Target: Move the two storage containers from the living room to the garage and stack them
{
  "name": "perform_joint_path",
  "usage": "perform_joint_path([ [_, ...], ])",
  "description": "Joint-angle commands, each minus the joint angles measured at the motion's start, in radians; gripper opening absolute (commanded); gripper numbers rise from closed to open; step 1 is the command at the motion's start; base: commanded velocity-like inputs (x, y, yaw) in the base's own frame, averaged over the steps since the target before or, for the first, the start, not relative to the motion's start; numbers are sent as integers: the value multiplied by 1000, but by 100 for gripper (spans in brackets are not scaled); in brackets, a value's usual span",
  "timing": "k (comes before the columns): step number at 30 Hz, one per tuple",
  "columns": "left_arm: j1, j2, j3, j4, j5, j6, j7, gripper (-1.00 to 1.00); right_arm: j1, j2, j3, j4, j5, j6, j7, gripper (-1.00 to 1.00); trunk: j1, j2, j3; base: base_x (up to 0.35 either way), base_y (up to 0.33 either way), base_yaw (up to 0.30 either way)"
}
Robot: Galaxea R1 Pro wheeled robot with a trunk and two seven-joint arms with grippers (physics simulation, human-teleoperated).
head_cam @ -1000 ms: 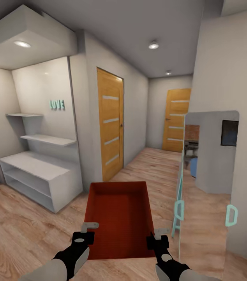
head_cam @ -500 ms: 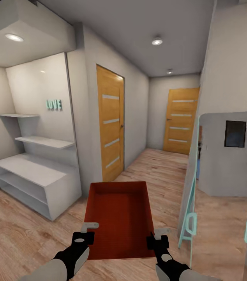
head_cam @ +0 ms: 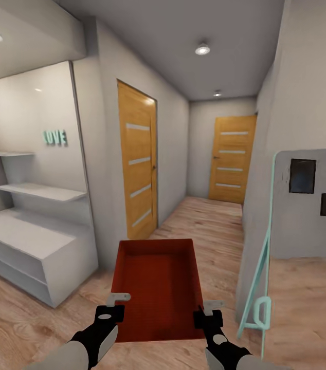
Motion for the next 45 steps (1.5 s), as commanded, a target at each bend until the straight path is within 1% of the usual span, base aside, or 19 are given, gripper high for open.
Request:
perform_joint_path([
  [1, -1, -4, 28, -14, 52, 1, -9, -100, 0, 1, 14, 1, -2, 0, 5, -100, 1, -1, -2, 321, 104, -263],
  [28, -1, -4, 28, -14, 52, 1, -7, -100, 0, 0, 14, 1, -2, 0, 6, -100, 1, -1, -2, 321, 104, -274],
  [33, -1, -4, 28, -14, 52, 1, -6, -100, 0, -1, 14, 1, -3, 0, 7, -100, 1, -1, -2, 321, 104, -89],
  [45, -1, -4, 28, -14, 52, 1, -6, -100, 0, -1, 14, 1, -4, 1, 8, -100, 1, -1, -2, 321, 104, -7],
])
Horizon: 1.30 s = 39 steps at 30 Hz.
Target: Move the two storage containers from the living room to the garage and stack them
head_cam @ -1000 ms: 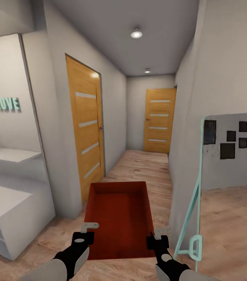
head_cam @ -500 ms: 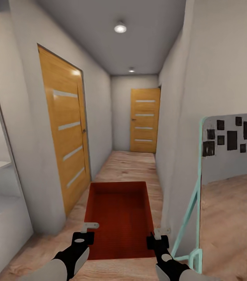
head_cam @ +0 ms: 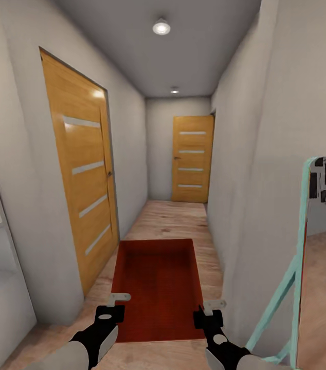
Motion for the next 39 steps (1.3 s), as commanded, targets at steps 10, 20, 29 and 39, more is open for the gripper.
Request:
perform_joint_path([
  [10, -1, -3, 28, -15, 51, 1, -8, -100, 0, 2, 13, 1, -2, 0, 3, -100, 1, -1, -2, 321, 104, 0],
  [20, -1, -3, 28, -15, 51, 1, -8, -100, 0, 2, 13, 1, -1, -1, 2, -100, 1, -1, -2, 321, 104, -2],
  [29, -1, -3, 27, -15, 51, 1, -8, -100, 0, 2, 13, 1, -2, -1, 2, -100, 1, -1, -2, 321, 104, -218],
  [39, -1, -2, 27, -15, 51, 1, -6, -100, 0, 1, 12, 1, -2, -1, 2, -100, 1, -1, -2, 321, 104, -226],
])
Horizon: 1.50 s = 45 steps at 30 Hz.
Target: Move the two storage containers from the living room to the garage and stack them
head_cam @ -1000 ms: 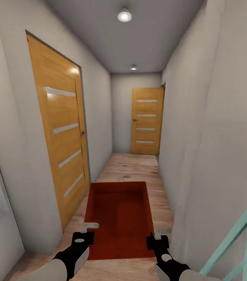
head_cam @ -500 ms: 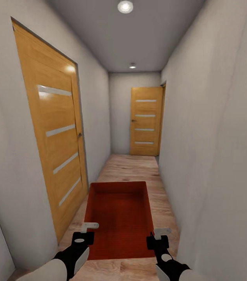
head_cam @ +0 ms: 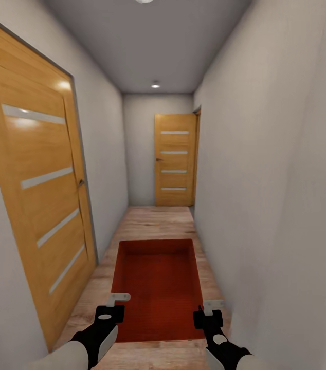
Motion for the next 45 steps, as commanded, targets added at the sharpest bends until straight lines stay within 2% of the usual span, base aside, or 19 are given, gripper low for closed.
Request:
perform_joint_path([
  [1, -1, -3, 28, -15, 50, 2, -5, -100, 0, 0, 14, 1, -7, -1, 5, -100, 1, -1, -2, 321, 104, -18],
  [24, -1, -3, 28, -15, 50, 2, -4, -100, 0, 2, 15, 1, -6, -1, 5, -100, 1, -1, -2, 321, 102, -1],
  [45, -1, -2, 28, -15, 50, 2, -9, -100, 0, 1, 15, 1, -6, -1, 5, -100, 1, -1, -2, 321, 5, 0],
])
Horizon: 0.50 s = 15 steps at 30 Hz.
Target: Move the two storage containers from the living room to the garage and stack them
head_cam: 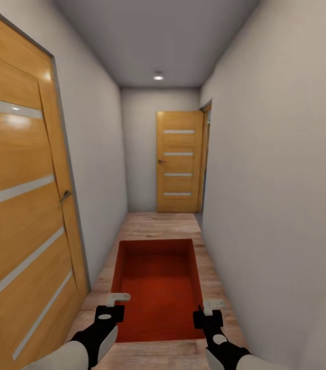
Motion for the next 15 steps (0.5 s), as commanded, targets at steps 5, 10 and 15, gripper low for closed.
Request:
perform_joint_path([
  [5, -2, -3, 28, -15, 51, 1, -9, -100, 0, 1, 13, 1, -2, 1, 5, -100, 1, -1, -2, 321, 0, 0],
  [10, -2, -3, 28, -15, 52, 1, -10, -100, 0, 2, 13, 1, -2, 1, 5, -100, 1, -1, -2, 321, 0, 0],
  [15, -2, -3, 29, -15, 52, 1, -10, -100, 0, 2, 13, 1, -2, 1, 5, -100, 1, -1, -2, 321, 0, 0],
])
